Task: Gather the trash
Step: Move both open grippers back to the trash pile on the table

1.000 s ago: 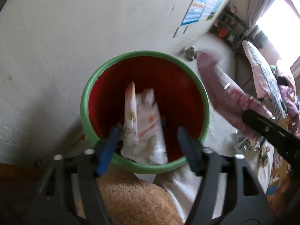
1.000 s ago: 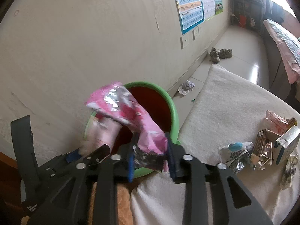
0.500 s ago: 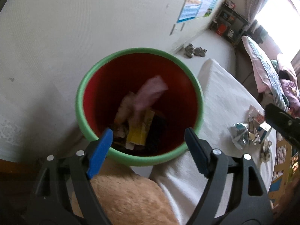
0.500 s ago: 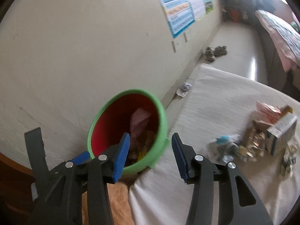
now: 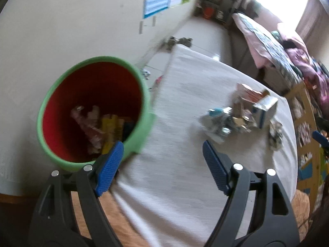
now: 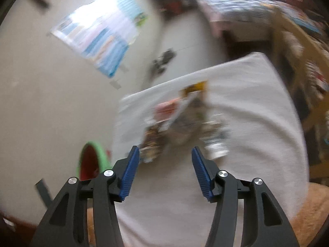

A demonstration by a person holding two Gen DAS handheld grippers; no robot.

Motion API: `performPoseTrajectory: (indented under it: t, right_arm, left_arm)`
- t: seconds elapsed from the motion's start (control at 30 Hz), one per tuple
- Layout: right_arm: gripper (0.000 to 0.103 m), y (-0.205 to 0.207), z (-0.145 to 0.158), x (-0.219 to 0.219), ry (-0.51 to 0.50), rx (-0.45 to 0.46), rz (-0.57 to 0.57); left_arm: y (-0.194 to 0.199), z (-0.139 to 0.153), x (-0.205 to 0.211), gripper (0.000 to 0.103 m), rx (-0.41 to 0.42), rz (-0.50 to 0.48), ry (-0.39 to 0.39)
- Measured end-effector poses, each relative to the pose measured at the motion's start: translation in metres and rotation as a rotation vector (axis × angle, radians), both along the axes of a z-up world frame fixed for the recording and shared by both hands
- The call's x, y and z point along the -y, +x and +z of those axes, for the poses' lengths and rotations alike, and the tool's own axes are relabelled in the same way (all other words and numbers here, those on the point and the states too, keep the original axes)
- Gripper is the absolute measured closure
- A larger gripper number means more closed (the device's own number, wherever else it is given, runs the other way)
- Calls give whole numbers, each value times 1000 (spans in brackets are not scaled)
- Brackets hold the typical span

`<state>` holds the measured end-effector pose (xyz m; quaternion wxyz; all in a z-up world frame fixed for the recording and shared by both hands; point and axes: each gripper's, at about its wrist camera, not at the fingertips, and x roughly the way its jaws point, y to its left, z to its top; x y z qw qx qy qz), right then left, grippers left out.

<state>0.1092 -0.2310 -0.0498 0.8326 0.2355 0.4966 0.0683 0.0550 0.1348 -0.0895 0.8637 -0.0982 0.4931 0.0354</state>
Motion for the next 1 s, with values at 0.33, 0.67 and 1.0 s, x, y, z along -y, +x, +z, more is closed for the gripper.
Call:
performPoseTrajectory:
  t: [0.33, 0.67, 1.0]
  right_arm:
    - [49, 38, -87, 11, -195, -128, 25]
    - [67, 50, -107, -1, -97, -136, 99]
    - [71, 22, -87, 22, 53, -96, 53]
  left_arm:
    - [7, 2, 64, 27, -17, -130, 34]
    - [48, -9, 109, 27, -29, -219, -1]
    - [94, -35, 152, 27, -81, -280, 42]
